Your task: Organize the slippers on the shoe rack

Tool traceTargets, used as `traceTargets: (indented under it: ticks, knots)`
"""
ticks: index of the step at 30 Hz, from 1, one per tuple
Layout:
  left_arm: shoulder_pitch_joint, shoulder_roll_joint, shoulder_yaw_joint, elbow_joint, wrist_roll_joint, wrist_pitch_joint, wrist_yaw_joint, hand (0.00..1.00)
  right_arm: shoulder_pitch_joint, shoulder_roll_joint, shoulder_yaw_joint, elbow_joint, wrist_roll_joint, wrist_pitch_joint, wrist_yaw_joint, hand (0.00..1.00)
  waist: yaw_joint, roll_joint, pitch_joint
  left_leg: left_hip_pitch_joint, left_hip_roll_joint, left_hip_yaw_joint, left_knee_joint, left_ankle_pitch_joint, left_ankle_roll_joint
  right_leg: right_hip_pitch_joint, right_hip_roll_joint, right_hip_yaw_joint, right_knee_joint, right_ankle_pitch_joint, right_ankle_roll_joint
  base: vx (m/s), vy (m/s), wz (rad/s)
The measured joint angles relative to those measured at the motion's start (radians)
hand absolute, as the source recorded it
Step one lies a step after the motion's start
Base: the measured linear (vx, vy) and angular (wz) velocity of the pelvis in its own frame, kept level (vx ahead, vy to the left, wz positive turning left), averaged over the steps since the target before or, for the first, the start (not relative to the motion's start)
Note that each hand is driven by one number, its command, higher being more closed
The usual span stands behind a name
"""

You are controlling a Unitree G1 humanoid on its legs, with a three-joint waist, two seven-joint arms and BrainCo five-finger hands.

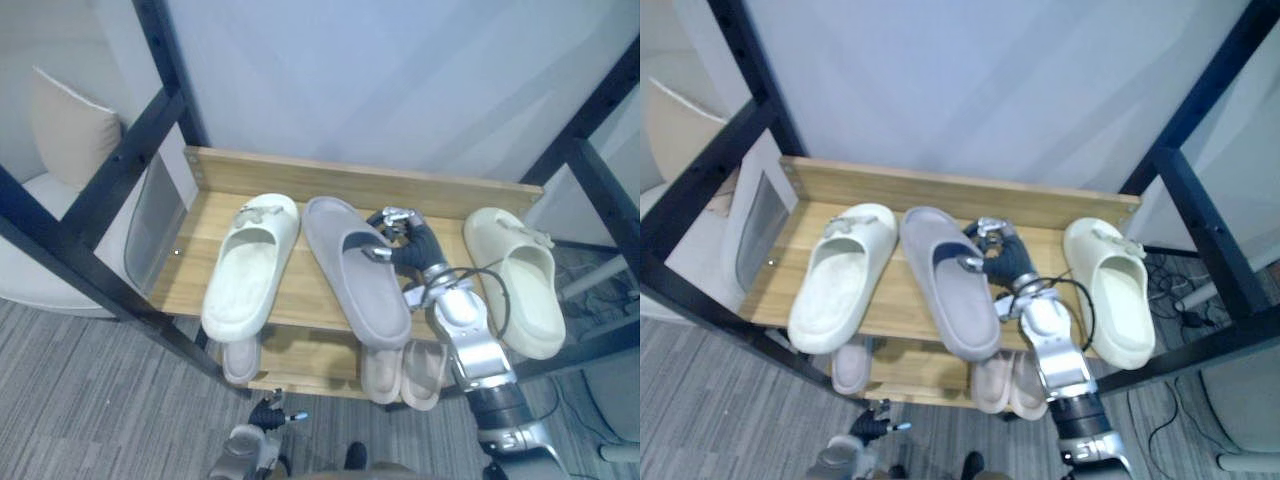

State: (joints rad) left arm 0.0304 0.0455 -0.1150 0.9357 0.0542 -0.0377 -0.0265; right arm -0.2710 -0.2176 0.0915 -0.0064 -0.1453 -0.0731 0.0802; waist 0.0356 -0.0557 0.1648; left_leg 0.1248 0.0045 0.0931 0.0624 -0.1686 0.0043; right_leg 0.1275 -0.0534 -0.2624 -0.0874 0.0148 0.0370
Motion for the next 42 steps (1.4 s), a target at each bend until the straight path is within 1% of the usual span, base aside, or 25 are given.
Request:
traceTargets:
  ticks: [2,7,12,15,17,19,20,24,26,30,33,34,35,37,38,40,41,42]
  knots:
    - [-0.001,0.000,0.000,0.001,0.000,0.000,0.000,0.00,0.010,0.001,-0.002,-0.006,0.000,0.001,-0.012,1.00,0.000,0.000,0.000,0.001,0.000,0.000,0.005,0.000,0.000,0.003,0.000,0.000,0.000,0.000,0.000,0.00,0.000,0.00]
    - [-0.008,-0.001,0.000,0.006,0.000,0.000,0.000,0.00,0.044,0.004,-0.002,-0.030,0.010,0.003,-0.015,1.00,0.000,0.003,0.004,0.009,0.001,0.001,0.010,0.000,0.000,0.013,-0.001,0.000,0.000,0.000,0.000,0.00,0.000,0.00]
    - [-0.008,-0.005,0.011,0.012,0.000,-0.001,-0.001,0.00,0.085,0.002,-0.002,-0.174,0.038,0.002,-0.020,1.00,-0.003,0.013,0.010,0.019,0.003,0.005,0.022,0.000,0.000,0.018,-0.004,0.009,0.017,-0.003,-0.003,-0.04,-0.008,-0.04]
    - [-0.008,-0.006,0.013,0.021,0.000,-0.004,-0.001,0.00,0.084,0.002,0.004,-0.229,0.072,-0.018,-0.020,1.00,-0.004,0.014,0.011,0.042,0.004,0.005,0.028,0.000,0.000,0.037,-0.005,0.014,0.029,-0.008,-0.006,-0.06,-0.009,-0.03]
    - [-0.008,-0.006,0.018,0.032,0.001,-0.012,-0.001,0.00,0.089,0.002,0.033,-0.278,0.111,-0.039,-0.019,1.00,-0.006,0.018,0.010,0.065,0.005,0.005,0.027,-0.001,0.000,0.049,-0.007,0.019,0.053,-0.022,-0.008,-0.09,-0.015,-0.01]
    - [-0.008,-0.006,0.018,0.035,0.001,-0.018,-0.001,0.00,0.096,0.005,0.052,-0.310,0.126,-0.052,-0.016,1.00,-0.008,0.019,0.011,0.068,0.007,0.004,0.026,-0.001,0.000,0.048,-0.008,0.019,0.061,-0.023,-0.008,-0.11,-0.007,0.00]
    - [-0.008,-0.006,0.018,0.039,0.001,-0.021,-0.001,0.00,0.097,0.005,0.081,-0.337,0.155,-0.059,-0.004,1.00,-0.011,0.020,0.011,0.070,0.007,0.004,0.020,-0.001,0.000,0.047,-0.009,0.022,0.068,-0.024,-0.008,-0.14,-0.002,-0.02]
    - [-0.008,-0.007,0.018,0.048,0.000,-0.024,-0.001,0.00,0.124,0.013,0.135,-0.386,0.206,-0.082,0.022,1.00,-0.011,0.025,0.008,0.088,0.007,0.007,0.010,0.003,-0.001,0.050,-0.012,0.031,0.089,-0.029,-0.008,-0.08,0.010,-0.05]
    - [-0.008,-0.008,0.018,0.058,0.001,-0.025,-0.002,0.00,0.161,0.010,0.179,-0.416,0.256,-0.088,0.049,1.00,-0.012,0.034,-0.003,0.100,0.004,0.007,0.011,0.005,0.000,0.053,-0.015,0.033,0.105,-0.036,-0.005,-0.02,0.007,0.00]
    - [-0.007,-0.008,0.016,0.070,0.000,-0.028,-0.004,0.00,0.186,-0.011,0.234,-0.416,0.310,-0.087,0.089,1.00,-0.015,0.043,-0.009,0.129,0.001,-0.008,0.012,0.006,0.000,0.083,-0.019,0.019,0.122,-0.053,-0.003,-0.03,0.009,0.12]
    - [-0.007,-0.005,0.007,0.078,-0.004,-0.043,-0.015,0.00,0.224,-0.030,0.309,-0.415,0.364,-0.083,0.153,1.00,-0.014,0.046,-0.014,0.137,0.000,-0.025,0.012,0.009,0.001,0.083,-0.025,0.004,0.158,-0.075,-0.004,-0.03,-0.001,0.17]
    - [-0.006,-0.005,0.007,0.078,-0.007,-0.043,-0.018,0.00,0.228,-0.031,0.316,-0.415,0.365,-0.083,0.158,1.00,-0.013,0.046,-0.015,0.138,0.000,-0.026,0.012,0.009,0.001,0.083,-0.025,0.003,0.161,-0.076,-0.004,-0.04,-0.004,0.10]
    - [-0.005,-0.002,0.000,0.078,-0.014,-0.044,-0.021,0.00,0.253,-0.042,0.348,-0.415,0.386,-0.083,0.186,1.00,-0.013,0.048,-0.017,0.140,0.000,-0.033,0.014,0.009,0.000,0.082,-0.027,-0.001,0.177,-0.086,-0.005,-0.02,-0.003,0.06]
    - [-0.005,0.001,-0.003,0.078,-0.017,-0.045,-0.023,0.00,0.268,-0.052,0.365,-0.413,0.386,-0.081,0.204,1.00,-0.013,0.049,-0.016,0.139,0.000,-0.040,0.018,0.010,0.000,0.079,-0.030,-0.004,0.192,-0.094,-0.003,-0.03,-0.001,0.13]
    - [-0.005,0.002,-0.003,0.078,-0.018,-0.046,-0.024,0.00,0.283,-0.078,0.396,-0.403,0.386,-0.075,0.222,1.00,-0.012,0.054,-0.013,0.136,-0.002,-0.048,0.027,0.009,0.000,0.072,-0.037,-0.007,0.219,-0.110,-0.004,-0.03,0.003,0.15]
    - [-0.005,0.004,-0.005,0.077,-0.019,-0.047,-0.026,0.00,0.287,-0.107,0.432,-0.373,0.385,-0.071,0.236,1.00,-0.011,0.054,-0.012,0.120,-0.006,-0.052,0.042,0.008,0.000,0.044,-0.048,-0.008,0.270,-0.134,-0.005,-0.07,-0.002,0.13]
    - [-0.012,0.015,-0.021,0.075,-0.020,-0.051,-0.029,0.00,0.290,-0.121,0.455,-0.347,0.382,-0.061,0.255,1.00,-0.010,0.049,0.000,0.097,-0.011,-0.056,0.075,0.002,-0.002,0.018,-0.060,-0.011,0.315,-0.151,-0.006,-0.10,-0.008,0.12]
    - [-0.014,0.016,-0.024,0.075,-0.020,-0.053,-0.029,0.00,0.289,-0.126,0.462,-0.341,0.382,-0.059,0.259,1.00,-0.010,0.054,0.006,0.088,-0.012,-0.058,0.086,-0.001,-0.002,0.010,-0.063,-0.011,0.326,-0.156,-0.006,-0.09,-0.006,0.14]
